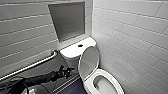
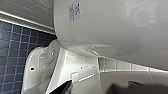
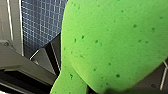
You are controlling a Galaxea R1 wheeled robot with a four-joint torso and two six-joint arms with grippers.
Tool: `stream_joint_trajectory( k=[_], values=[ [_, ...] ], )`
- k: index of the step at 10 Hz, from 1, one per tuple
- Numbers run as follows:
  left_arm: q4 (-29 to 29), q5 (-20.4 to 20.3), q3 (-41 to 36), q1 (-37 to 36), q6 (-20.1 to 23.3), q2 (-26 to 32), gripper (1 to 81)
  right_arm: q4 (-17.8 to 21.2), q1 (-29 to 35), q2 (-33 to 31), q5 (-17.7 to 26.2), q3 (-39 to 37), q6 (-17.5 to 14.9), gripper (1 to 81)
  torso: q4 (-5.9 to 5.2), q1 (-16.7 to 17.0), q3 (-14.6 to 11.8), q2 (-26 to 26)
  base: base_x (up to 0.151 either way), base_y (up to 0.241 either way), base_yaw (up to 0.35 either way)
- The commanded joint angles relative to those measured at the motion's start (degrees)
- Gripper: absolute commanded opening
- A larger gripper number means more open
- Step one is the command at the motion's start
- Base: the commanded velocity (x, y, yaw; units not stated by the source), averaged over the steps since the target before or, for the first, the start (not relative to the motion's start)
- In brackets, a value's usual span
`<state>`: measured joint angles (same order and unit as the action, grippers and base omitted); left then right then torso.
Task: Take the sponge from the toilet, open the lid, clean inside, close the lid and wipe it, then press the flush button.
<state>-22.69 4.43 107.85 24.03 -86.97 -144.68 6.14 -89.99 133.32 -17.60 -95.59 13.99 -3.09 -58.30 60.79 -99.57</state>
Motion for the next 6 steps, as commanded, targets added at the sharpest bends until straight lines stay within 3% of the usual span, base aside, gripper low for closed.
stream_joint_trajectory(
  k=[1,4,6],
  values=[
    [-0.4,2.8,1.0,-10.0,-0.1,-2.0,81.1,-1.2,0.2,-2.0,3.7,0.9,0.1,1.0,0.00,0.0,0.0,0.0,0.000,0.000,0.000],
    [-1.0,5.0,-2.6,-10.4,0.0,-4.5,81.1,-1.2,0.4,-2.2,3.7,0.8,0.1,1.0,0.00,0.0,0.0,0.0,0.000,0.000,0.000],
    [-3.1,5.1,-12.7,-7.4,1.6,-2.1,81.1,-1.2,1.1,-2.0,3.7,1.0,0.3,1.0,0.00,0.0,0.0,0.0,0.000,0.000,0.000]
  ],
)
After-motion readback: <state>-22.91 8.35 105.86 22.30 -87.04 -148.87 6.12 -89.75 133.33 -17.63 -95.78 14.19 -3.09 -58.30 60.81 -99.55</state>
